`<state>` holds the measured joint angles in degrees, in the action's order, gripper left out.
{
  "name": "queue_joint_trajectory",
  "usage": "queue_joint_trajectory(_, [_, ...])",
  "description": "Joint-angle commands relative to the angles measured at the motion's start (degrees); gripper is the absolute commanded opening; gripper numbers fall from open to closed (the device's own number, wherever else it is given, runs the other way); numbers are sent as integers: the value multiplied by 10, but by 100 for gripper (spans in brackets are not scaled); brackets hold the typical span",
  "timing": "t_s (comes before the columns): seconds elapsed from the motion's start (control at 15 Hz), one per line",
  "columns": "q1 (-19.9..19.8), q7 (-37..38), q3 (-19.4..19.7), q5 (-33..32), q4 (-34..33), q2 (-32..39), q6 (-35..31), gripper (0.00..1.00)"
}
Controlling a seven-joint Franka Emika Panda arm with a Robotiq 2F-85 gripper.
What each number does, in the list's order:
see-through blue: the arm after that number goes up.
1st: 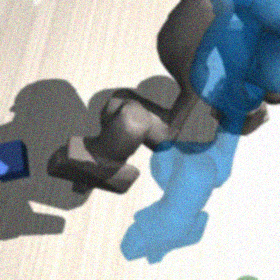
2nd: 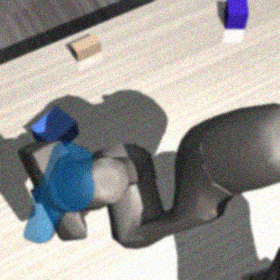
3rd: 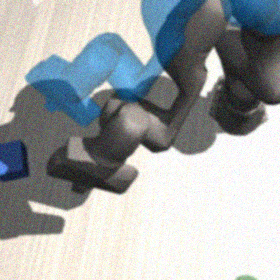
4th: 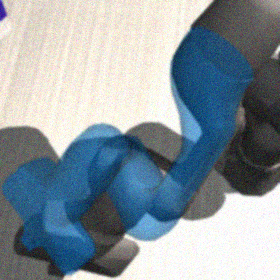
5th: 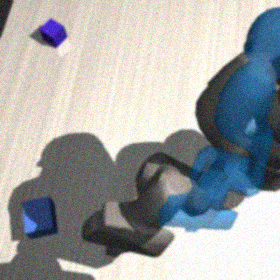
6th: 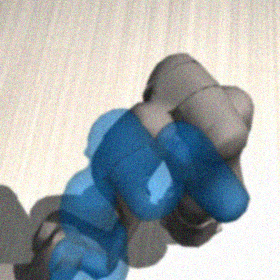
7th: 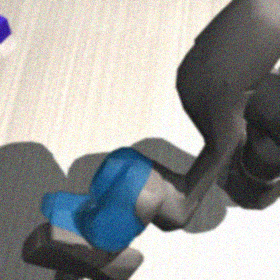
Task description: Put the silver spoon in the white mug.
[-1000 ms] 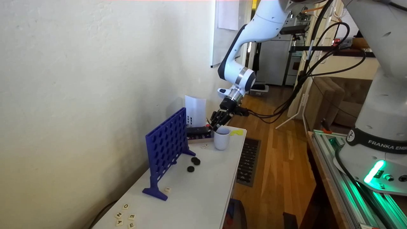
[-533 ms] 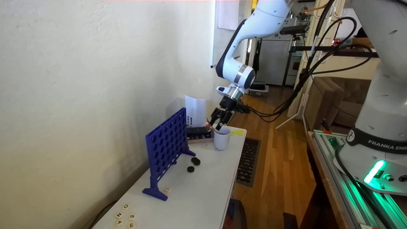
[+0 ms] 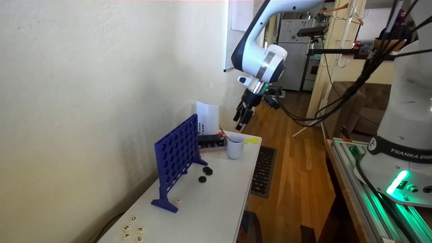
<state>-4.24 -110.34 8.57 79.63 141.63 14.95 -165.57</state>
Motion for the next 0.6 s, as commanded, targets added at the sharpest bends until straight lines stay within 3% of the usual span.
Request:
queue_joint_trajectory(0.0, [62, 130, -8, -18, 121, -114, -147, 100])
queue_joint_trajectory(0.2, [79, 255, -57, -36, 202, -126, -268, 100])
queue_joint_trajectory(0.27, [107, 251, -52, 8, 218, -114, -290, 100])
queue_joint_trajectory(0.33, [113, 175, -60, 107, 169, -47, -280, 100])
queue_joint_trajectory(0.4, [93, 215, -53, 26, 185, -99, -261, 100])
queue_joint_trajectory(0.53, [111, 194, -59, 80, 182, -72, -264, 100])
